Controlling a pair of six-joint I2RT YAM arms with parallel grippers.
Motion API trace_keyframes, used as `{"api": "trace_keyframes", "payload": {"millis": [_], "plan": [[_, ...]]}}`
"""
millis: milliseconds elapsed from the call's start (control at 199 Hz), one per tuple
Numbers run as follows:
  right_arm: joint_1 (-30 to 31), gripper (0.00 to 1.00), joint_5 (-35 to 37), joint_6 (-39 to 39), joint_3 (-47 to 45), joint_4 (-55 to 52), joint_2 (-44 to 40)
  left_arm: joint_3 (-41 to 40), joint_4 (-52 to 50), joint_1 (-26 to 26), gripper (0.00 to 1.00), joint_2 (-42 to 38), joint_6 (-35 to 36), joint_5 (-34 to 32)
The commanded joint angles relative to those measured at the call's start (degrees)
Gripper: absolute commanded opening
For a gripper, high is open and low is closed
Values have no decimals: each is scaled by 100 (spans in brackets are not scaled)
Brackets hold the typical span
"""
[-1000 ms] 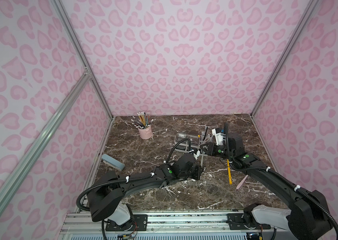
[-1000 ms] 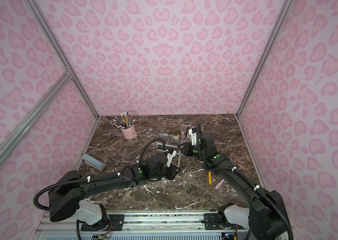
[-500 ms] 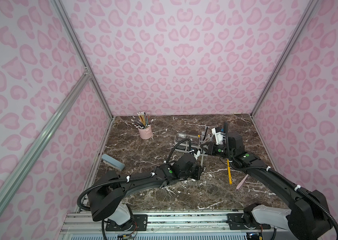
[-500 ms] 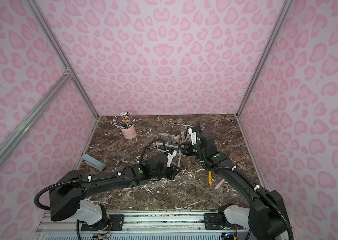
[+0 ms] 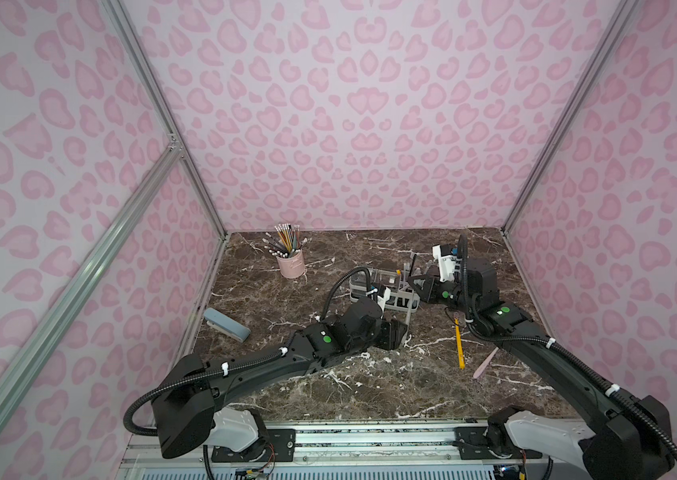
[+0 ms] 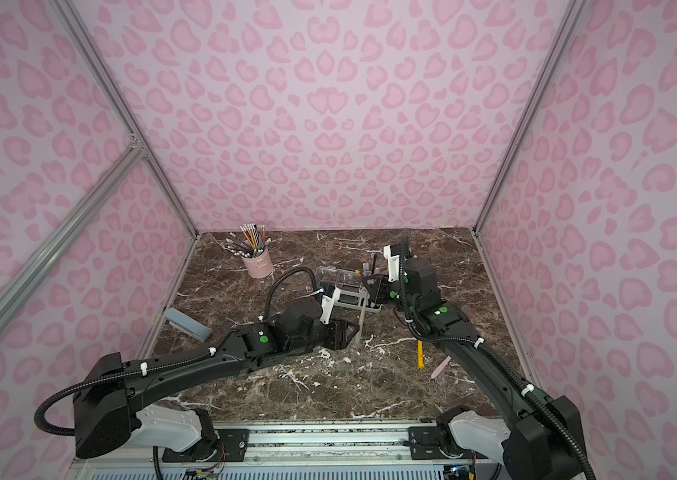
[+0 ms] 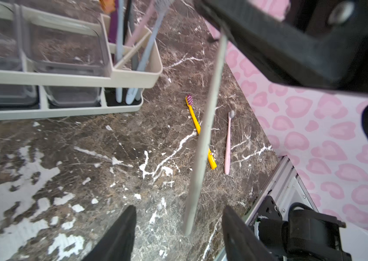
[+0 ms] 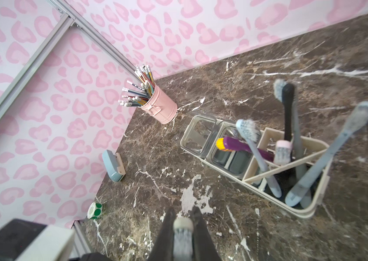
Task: Place the toothbrush into the toothbrush holder
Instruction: Pick up the toothbrush from the center of the board, then place the toothbrush in the toothbrush holder.
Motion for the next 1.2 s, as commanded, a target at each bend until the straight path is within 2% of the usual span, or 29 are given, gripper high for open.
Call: {"api": "trace_keyframes", "payload": {"millis": [0,191,426,662,848,1199], "plan": [[5,0,673,-327,-4,434,-235,-113,-123,264,66,-357,16,-220],[3,0,1211,-658,-579,1668,-676,-262,-297,701,66,-876,28,-303],[19,0,1718,-1278,-1212,3127,-941,-434,-301,771,66,-1097,9,-470],[19,0,1808,-1743,-1014,3331,-389,-507,-233,789,65,-1141,9,-565],[19,0,1975,-2059,-1023,3894,31,-567,-224,789,65,-1224,22,-639],[-14,0,2150,-2159,-682,4380,726,-832,-67,800,63,-1372,-40,-677]]}}
